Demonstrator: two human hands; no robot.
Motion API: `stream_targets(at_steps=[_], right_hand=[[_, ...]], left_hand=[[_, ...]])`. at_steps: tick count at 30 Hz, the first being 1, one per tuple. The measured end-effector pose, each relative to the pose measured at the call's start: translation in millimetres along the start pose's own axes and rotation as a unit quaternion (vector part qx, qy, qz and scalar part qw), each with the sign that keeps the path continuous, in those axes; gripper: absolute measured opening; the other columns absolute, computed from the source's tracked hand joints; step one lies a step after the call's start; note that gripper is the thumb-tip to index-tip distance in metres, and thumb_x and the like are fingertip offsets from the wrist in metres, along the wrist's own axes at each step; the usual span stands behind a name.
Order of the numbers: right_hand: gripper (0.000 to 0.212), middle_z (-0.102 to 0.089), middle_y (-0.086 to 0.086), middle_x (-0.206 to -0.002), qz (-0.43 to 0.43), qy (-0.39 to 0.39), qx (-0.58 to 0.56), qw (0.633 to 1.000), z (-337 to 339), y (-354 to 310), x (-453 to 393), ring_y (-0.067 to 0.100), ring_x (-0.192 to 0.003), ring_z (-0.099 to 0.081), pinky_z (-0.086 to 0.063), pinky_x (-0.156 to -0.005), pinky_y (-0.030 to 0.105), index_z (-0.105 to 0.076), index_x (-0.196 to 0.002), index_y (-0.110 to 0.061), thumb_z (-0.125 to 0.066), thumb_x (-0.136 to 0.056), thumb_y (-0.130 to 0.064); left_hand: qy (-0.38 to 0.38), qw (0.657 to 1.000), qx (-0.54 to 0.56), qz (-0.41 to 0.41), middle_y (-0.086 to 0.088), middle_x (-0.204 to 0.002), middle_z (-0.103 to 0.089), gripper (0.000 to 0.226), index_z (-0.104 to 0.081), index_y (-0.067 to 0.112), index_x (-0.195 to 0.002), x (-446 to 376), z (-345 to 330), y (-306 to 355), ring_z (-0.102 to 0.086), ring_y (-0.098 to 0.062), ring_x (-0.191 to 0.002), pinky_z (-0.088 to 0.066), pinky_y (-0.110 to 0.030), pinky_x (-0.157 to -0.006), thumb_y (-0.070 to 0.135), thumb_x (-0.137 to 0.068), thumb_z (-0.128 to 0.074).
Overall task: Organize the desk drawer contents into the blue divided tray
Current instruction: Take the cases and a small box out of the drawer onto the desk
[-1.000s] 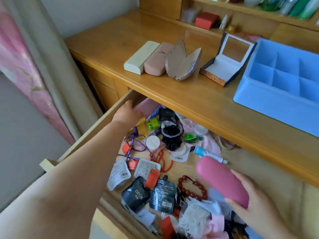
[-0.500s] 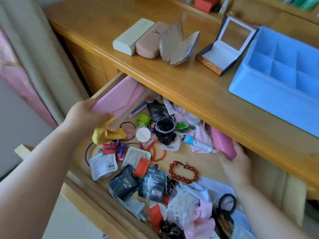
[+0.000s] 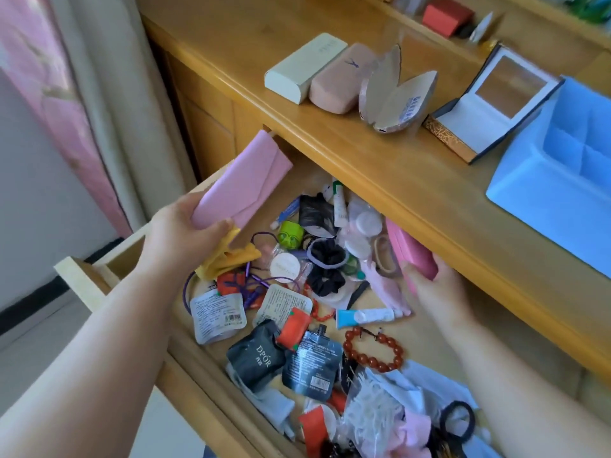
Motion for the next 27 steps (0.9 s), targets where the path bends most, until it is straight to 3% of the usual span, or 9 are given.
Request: stream_targets(at_steps=[4, 7, 9, 11, 14, 16, 19, 24, 27], right_hand=[[0.062, -0.049, -0.004, -0.128, 0.018, -0.111, 0.049, 0.992, -28, -20, -12, 0.023, -0.114, -0.053, -0.045, -0.095, 0.04, -0.039, -0.141, -0.032, -0.065, -0.084, -0.029], [0.077, -0.048, -0.007, -0.126, 0.054, -0.19, 0.116, 0.973, -33, -16, 3, 0.016, -0.099, -0.057, -0.05, -0.079, 0.032, -0.023, -0.141, -0.053, -0.068, -0.082, -0.033], [0.077, -0.049, -0.014, -0.126, 0.087, -0.174, 0.102, 0.976, -32, -14, 17, 0.01, -0.1, -0.056, -0.047, -0.075, 0.026, -0.022, -0.14, -0.057, -0.068, -0.082, -0.036], [0.074, -0.05, -0.016, -0.124, 0.053, -0.117, 0.031, 0.991, -33, -19, 17, 0.009, -0.1, -0.055, -0.045, -0.074, 0.022, -0.022, -0.14, -0.056, -0.065, -0.083, -0.037], [0.07, -0.051, -0.006, -0.131, -0.02, -0.076, -0.01, 0.997, -54, -35, -9, 0.017, -0.103, -0.058, -0.052, -0.085, 0.035, -0.024, -0.145, -0.043, -0.061, -0.086, -0.035], [0.069, -0.055, -0.001, -0.126, -0.04, -0.088, -0.024, 0.995, -73, -54, -25, 0.021, -0.086, -0.065, -0.057, -0.075, 0.041, -0.025, -0.146, -0.039, -0.06, -0.087, -0.032], [0.071, -0.052, 0.001, -0.122, 0.022, -0.121, 0.059, 0.991, -94, -79, -25, 0.019, -0.074, -0.061, -0.051, -0.057, 0.029, -0.025, -0.145, -0.043, -0.062, -0.087, -0.03], [0.072, -0.042, -0.009, -0.142, 0.157, -0.223, 0.154, 0.95, -80, -76, 24, 0.012, -0.109, -0.052, -0.044, -0.086, 0.025, -0.027, -0.144, -0.044, -0.065, -0.084, -0.032], [0.072, -0.041, -0.016, -0.139, 0.185, -0.218, 0.154, 0.946, -49, -65, 54, 0.006, -0.119, -0.045, -0.038, -0.092, 0.021, -0.032, -0.143, -0.042, -0.068, -0.082, -0.032]], left_hand=[[-0.012, 0.996, -0.084, -0.039, 0.006, -0.08, -0.063, 0.044, -0.061, 0.036, -0.115, -1, -4, 1, -0.054, -0.016, -0.073, -0.037, -0.025, -0.063, 0.028, -0.072, -0.07], [-0.014, 0.993, -0.108, -0.047, 0.007, -0.079, -0.06, 0.044, -0.062, 0.035, -0.114, -1, -4, -1, -0.052, -0.016, -0.073, -0.037, -0.026, -0.063, 0.027, -0.072, -0.068], [-0.005, 0.993, -0.104, -0.047, 0.008, -0.078, -0.059, 0.043, -0.062, 0.035, -0.114, -2, -3, -2, -0.052, -0.016, -0.072, -0.036, -0.025, -0.062, 0.027, -0.072, -0.068], [0.004, 0.994, -0.102, -0.047, 0.008, -0.078, -0.058, 0.044, -0.062, 0.034, -0.114, -2, -2, -3, -0.051, -0.016, -0.071, -0.036, -0.025, -0.062, 0.027, -0.072, -0.067], [0.009, 0.993, -0.105, -0.049, 0.008, -0.08, -0.056, 0.044, -0.061, 0.033, -0.116, -1, -3, -3, -0.05, -0.016, -0.072, -0.035, -0.025, -0.061, 0.028, -0.073, -0.067], [0.004, 0.993, -0.107, -0.047, 0.008, -0.081, -0.057, 0.045, -0.059, 0.033, -0.117, -1, -3, -4, -0.051, -0.015, -0.073, -0.035, -0.025, -0.059, 0.028, -0.073, -0.066], [0.007, 0.993, -0.106, -0.051, 0.008, -0.081, -0.057, 0.046, -0.059, 0.032, -0.119, 1, -4, -4, -0.051, -0.014, -0.073, -0.037, -0.024, -0.061, 0.028, -0.074, -0.067], [-0.003, 0.999, -0.028, -0.026, 0.021, -0.068, -0.056, 0.043, -0.061, 0.039, -0.113, 8, 3, -1, -0.052, 0.003, -0.061, -0.033, -0.015, -0.05, 0.027, -0.073, -0.069], [-0.067, 0.995, 0.059, 0.037, 0.015, -0.065, -0.065, 0.032, -0.065, 0.046, -0.094, 17, 8, -2, -0.062, -0.003, -0.057, -0.042, -0.016, -0.046, 0.031, -0.068, -0.077]])
Point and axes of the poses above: each hand's wrist, its own x-axis away from the middle knuckle, its own z-axis out of the back of the hand, y = z × x, the point moved 5 cm from there along -x, towards the middle knuckle
